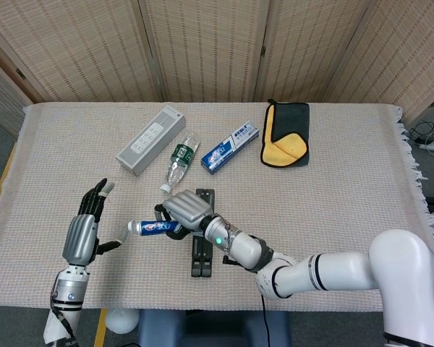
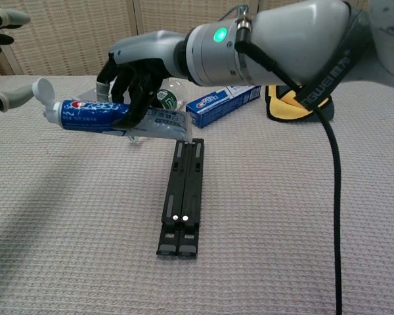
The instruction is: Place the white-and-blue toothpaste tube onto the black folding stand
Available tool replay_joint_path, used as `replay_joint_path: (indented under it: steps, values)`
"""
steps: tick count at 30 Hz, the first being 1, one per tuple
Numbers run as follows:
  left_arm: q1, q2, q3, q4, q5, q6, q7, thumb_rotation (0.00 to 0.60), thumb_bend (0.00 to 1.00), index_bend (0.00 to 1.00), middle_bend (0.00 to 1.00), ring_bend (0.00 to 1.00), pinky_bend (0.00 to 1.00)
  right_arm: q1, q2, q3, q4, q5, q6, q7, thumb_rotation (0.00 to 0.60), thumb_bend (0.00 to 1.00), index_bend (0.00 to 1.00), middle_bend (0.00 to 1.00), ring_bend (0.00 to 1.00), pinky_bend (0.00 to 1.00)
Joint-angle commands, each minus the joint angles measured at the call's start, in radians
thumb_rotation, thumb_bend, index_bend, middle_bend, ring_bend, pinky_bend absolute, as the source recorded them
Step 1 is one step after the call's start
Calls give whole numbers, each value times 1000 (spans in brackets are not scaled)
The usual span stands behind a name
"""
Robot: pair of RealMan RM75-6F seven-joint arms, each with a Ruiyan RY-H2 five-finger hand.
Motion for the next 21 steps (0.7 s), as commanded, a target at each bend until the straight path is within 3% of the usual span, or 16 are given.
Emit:
replay_joint_path:
  steps: [1, 14, 17, 21]
  values:
    - [0, 1, 0, -1, 0, 0, 3, 600, 376, 0, 0, 0, 0, -1, 0, -1, -1, -1, 1, 0, 600, 805, 865, 727, 772, 664]
    - [-12, 49, -23, 47, -27, -38, -47, 600, 376, 0, 0, 0, 0, -62, 105, -47, -88, -63, 32, -13, 600, 805, 866, 727, 773, 664]
    - [-16, 92, -24, 117, -37, -63, -47, 600, 376, 0, 0, 0, 0, -111, 175, -123, -117, -81, 44, -45, 600, 805, 865, 727, 785, 664]
    - [-9, 130, -8, 176, -37, -80, -57, 600, 375, 0, 0, 0, 0, -171, 221, -184, -129, -125, 55, -43, 600, 805, 865, 714, 768, 656]
